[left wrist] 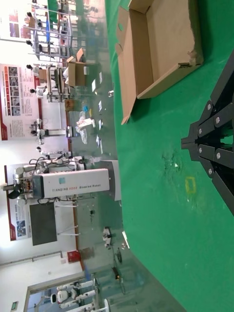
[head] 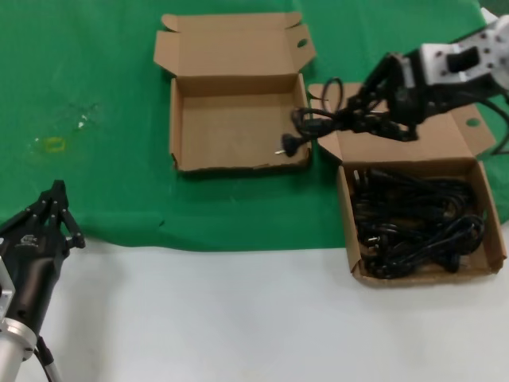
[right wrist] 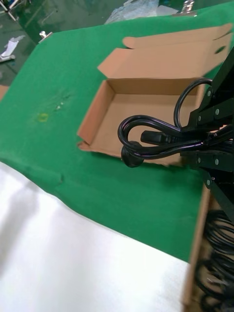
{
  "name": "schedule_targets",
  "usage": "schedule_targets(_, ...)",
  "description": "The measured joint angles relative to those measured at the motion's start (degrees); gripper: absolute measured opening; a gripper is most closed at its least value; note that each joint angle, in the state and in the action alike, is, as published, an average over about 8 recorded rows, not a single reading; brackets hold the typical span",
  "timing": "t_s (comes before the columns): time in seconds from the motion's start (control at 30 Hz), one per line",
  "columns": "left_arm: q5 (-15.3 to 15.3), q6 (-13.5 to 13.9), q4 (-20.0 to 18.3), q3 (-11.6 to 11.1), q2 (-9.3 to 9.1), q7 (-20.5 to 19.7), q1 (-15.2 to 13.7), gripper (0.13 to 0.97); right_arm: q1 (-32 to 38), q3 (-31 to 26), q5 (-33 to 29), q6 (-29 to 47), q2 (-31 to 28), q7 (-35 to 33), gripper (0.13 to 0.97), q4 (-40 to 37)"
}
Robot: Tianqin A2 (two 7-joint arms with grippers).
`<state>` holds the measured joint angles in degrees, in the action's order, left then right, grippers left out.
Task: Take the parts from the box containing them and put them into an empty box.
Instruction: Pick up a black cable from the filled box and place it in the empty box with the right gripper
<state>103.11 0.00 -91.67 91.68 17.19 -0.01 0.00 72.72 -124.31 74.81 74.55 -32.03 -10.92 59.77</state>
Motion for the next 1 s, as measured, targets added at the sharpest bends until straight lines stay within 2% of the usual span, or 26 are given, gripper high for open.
schedule_targets(0.3,0.0,0.0,0.0,0.0,0.0,0.0,0.0,0.144,4.07,-1.55,0.17,-1.74,7.95,-1.61,0.207,-10.98)
schedule_targets(0.5,0.01,0.0,0.0,0.0,0.0,0.0,0.0,0.144,8.82,-1.79,0.77,-4.13,15.08,-6.57,0.206,-24.97)
schedule_targets(0.77,0.01,0.0,0.0,0.0,0.0,0.0,0.0,0.144,15.74,-0.15,2.2,-9.89,24.55,-16.36,0.206,-46.74)
schedule_targets(0.87,0.01,0.0,0.0,0.0,0.0,0.0,0.0,0.144,17.15,0.67,2.72,-12.33,26.92,-19.37,0.205,-52.42)
schedule_targets(1.0,0.01,0.0,0.0,0.0,0.0,0.0,0.0,0.144,17.57,1.54,3.17,-15.37,28.77,-21.77,0.205,-56.35)
